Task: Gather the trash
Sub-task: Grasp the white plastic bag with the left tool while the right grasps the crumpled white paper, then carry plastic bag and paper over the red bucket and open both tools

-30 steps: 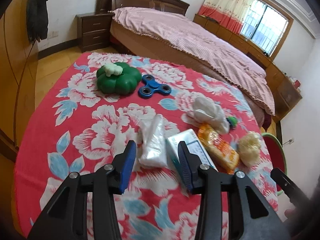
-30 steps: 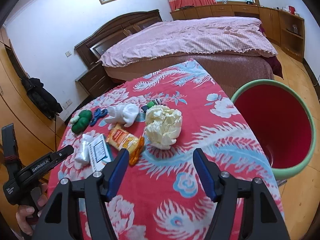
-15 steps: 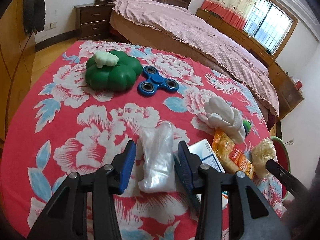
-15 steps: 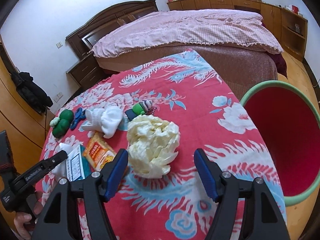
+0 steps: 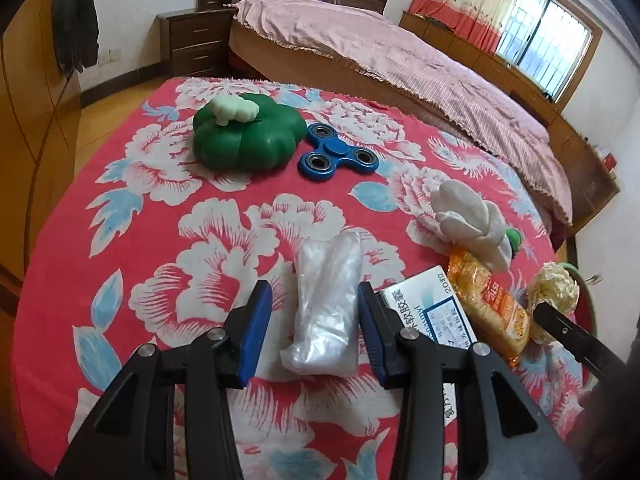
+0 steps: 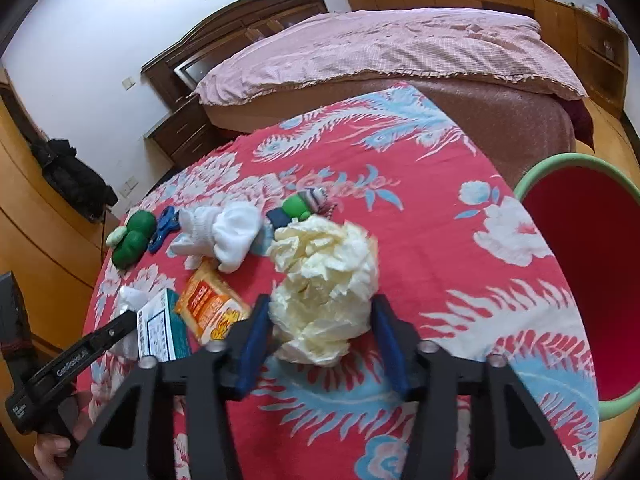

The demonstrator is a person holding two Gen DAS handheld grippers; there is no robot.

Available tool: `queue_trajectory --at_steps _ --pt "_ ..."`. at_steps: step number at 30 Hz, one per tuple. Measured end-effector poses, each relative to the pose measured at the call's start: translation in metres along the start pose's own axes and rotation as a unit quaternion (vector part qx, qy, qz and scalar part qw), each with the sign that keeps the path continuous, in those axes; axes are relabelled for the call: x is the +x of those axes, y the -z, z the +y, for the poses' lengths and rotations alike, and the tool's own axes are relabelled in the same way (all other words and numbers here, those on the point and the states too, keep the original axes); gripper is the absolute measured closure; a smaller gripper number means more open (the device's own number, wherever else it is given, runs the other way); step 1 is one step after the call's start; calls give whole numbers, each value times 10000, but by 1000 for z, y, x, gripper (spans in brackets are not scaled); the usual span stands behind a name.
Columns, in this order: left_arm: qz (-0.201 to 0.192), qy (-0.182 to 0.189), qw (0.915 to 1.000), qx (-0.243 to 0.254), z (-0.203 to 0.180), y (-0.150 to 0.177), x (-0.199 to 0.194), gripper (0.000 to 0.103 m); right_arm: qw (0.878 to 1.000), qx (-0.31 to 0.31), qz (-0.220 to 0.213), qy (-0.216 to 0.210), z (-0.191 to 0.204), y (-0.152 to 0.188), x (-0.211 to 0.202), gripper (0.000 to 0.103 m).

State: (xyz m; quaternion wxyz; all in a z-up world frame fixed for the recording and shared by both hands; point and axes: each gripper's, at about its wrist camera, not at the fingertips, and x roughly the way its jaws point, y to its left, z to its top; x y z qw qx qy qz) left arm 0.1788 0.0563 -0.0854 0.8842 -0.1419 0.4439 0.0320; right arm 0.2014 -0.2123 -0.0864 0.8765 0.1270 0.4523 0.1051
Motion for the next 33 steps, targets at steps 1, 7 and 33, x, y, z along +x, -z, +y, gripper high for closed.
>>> queue_trajectory --at_steps 1,7,33 --pt "-9 -47 10000 59 -2 0 1 60 10000 -36 -10 11 1 1 0 56" --pt "-31 -132 9998 120 -3 -1 2 73 9999 -92 -134 -5 3 4 -15 61" --pt "-905 958 9902 463 -45 38 -110 74 9945 -58 -1030 -185 6 47 -121 61"
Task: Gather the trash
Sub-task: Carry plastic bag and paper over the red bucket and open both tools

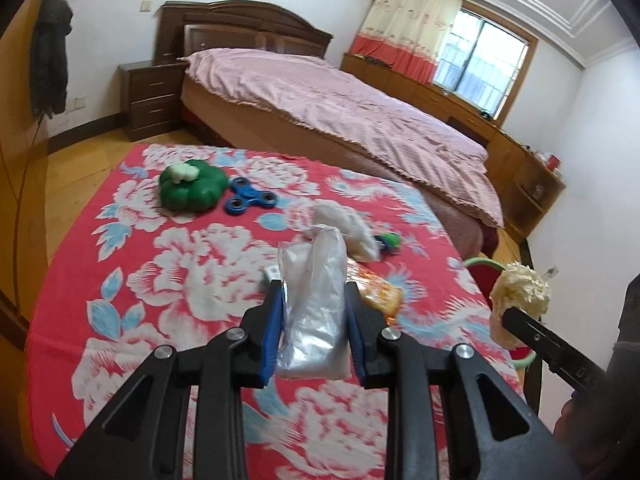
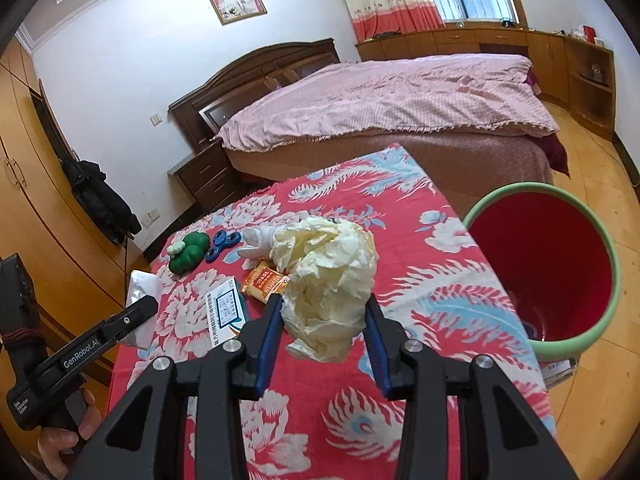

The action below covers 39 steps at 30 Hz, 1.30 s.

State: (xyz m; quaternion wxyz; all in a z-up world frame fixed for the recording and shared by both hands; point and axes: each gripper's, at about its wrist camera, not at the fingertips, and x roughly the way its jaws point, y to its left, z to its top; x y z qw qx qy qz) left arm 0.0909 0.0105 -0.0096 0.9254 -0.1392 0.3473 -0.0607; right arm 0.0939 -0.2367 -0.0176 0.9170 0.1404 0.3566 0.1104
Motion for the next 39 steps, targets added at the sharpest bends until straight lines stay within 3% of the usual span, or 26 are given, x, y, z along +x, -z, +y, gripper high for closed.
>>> queue_trajectory --at_steps 11,18,27,39 --pt "-22 494 9972 560 -63 5 -10 73 9983 247 -444 288 -28 5 -47 61" --pt "120 828 9910 1044 -114 6 4 73 9952 578 -576 548 -68 1 -59 61" --pt "574 1261 9778 1572 -181 8 60 73 9904 932 -512 889 -122 -7 -48 60" --pt "1128 1545 9596 2064 -247 30 135 73 9833 1387 -155 1168 -197 -6 -10 59"
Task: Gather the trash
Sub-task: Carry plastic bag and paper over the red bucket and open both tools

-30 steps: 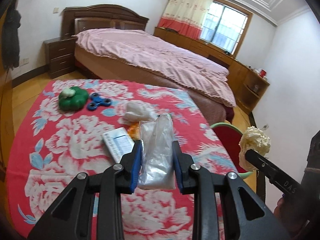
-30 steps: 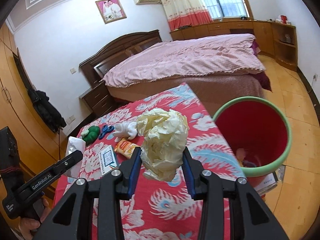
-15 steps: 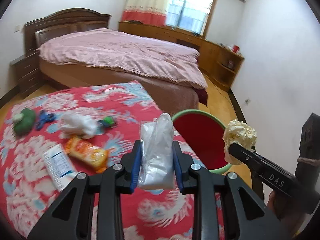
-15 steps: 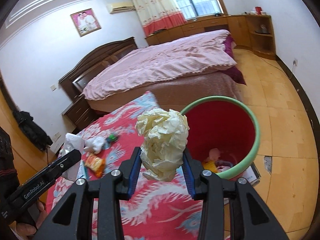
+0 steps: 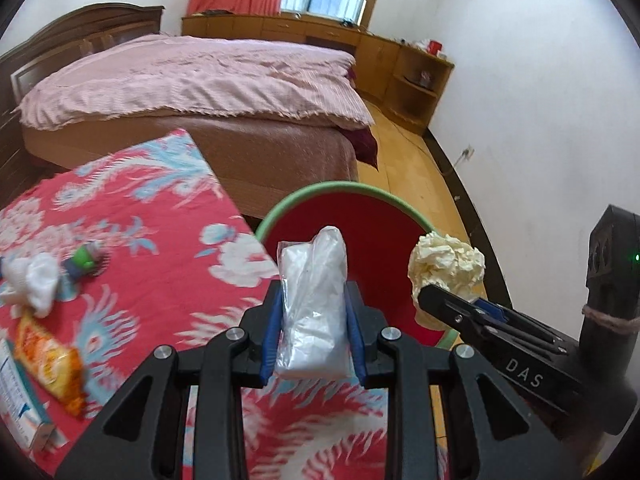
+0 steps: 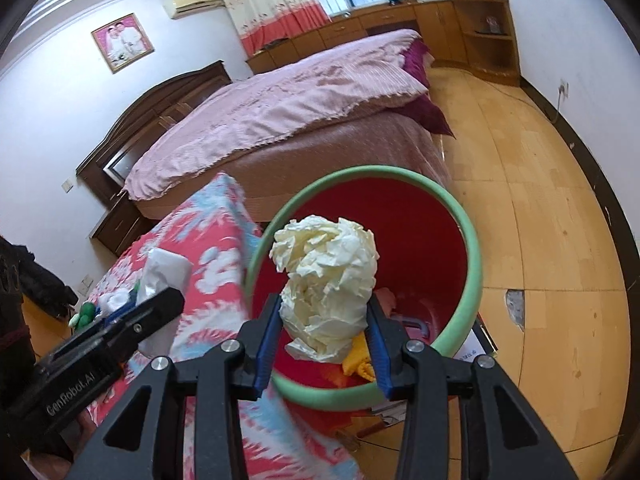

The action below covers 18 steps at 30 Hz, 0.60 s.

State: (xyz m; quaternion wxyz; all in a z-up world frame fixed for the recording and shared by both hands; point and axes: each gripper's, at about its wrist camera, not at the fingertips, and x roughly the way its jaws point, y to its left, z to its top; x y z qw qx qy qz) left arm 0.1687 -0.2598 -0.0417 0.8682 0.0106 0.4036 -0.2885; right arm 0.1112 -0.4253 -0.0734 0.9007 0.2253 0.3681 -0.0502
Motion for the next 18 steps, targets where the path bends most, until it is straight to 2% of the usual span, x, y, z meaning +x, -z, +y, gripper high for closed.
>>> queue_trajectory --at_steps 5,8,9,13,18 --pt "95 59 9998 157 -11 -7 20 74 9997 241 20 0 -20 -4 12 58" --pt "90 44 9999 140 -13 -9 25 61 9995 307 52 3 -26 -6 16 54" --pt "63 31 9999 122 -13 -9 25 60 9995 326 54 -5 -27 -7 17 54" --pt "17 -9 10000 8 -9 -9 22 59 9992 388 37 -9 -33 -8 17 45" --pt "6 -102 9998 -153 -1 -9 14 59 9992 404 25 -42 -30 -7 14 43"
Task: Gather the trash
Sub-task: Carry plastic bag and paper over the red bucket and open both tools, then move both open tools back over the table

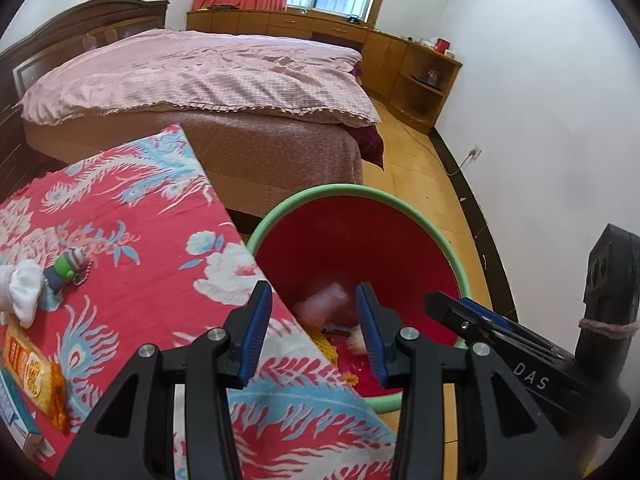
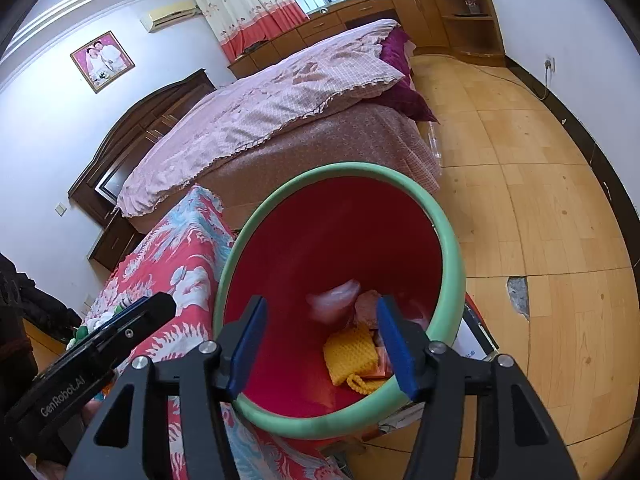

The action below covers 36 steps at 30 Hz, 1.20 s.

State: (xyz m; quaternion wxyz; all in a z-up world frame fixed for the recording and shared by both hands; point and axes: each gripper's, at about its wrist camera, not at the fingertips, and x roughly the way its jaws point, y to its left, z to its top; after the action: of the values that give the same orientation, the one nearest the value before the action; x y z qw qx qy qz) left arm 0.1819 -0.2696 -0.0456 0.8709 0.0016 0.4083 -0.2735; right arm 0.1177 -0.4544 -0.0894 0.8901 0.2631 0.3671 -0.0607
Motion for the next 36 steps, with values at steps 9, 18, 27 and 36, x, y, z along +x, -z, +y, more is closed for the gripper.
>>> queue_trajectory --at_steps 9,18,27,36 --pt "-186 -161 9996 -169 14 4 -31 59 9998 -101 -146 -110 17 4 -21 40" --pt "-532 -535 9961 -463 36 16 -76 59 9986 -302 -274 -341 48 18 -47 37" --pt "-855 -1025 9868 -918 77 37 -135 59 9940 -793 -362 -661 97 41 -74 35" --pt "-1019 -1446 9749 -1354 117 68 -179 58 9883 -1188 -402 -865 140 64 -91 33"
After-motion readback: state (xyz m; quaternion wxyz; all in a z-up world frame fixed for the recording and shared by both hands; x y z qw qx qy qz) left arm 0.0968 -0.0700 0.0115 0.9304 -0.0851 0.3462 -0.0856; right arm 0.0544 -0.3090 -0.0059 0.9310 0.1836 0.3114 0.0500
